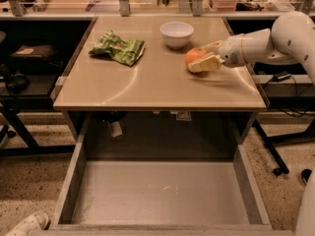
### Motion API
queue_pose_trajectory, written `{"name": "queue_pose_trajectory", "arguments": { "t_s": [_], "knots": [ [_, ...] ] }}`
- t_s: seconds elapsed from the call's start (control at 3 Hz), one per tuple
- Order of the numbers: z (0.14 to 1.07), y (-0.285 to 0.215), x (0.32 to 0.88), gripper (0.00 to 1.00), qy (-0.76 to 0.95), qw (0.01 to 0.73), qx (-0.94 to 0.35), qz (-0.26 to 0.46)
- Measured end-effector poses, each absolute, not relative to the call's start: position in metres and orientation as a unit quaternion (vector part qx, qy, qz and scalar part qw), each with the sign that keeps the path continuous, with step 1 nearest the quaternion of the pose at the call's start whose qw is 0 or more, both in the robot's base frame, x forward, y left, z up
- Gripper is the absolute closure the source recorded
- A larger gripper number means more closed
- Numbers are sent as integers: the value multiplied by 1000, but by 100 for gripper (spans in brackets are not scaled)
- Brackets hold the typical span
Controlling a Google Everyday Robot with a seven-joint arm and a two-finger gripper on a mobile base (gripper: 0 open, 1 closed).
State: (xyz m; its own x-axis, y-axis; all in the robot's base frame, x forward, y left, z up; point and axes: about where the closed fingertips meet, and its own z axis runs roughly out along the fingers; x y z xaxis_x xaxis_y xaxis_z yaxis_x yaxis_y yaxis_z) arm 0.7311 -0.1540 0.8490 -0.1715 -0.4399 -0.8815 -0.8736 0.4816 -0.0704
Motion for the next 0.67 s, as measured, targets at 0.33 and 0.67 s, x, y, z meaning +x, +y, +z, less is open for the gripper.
{"name": "queue_pose_trajectory", "arguments": {
  "t_s": [0.33, 0.67],
  "knots": [
    [849, -154, 731, 66, 728, 459, -451, 236],
    [849, -154, 731, 88, 728, 459, -451, 236]
  ]
}}
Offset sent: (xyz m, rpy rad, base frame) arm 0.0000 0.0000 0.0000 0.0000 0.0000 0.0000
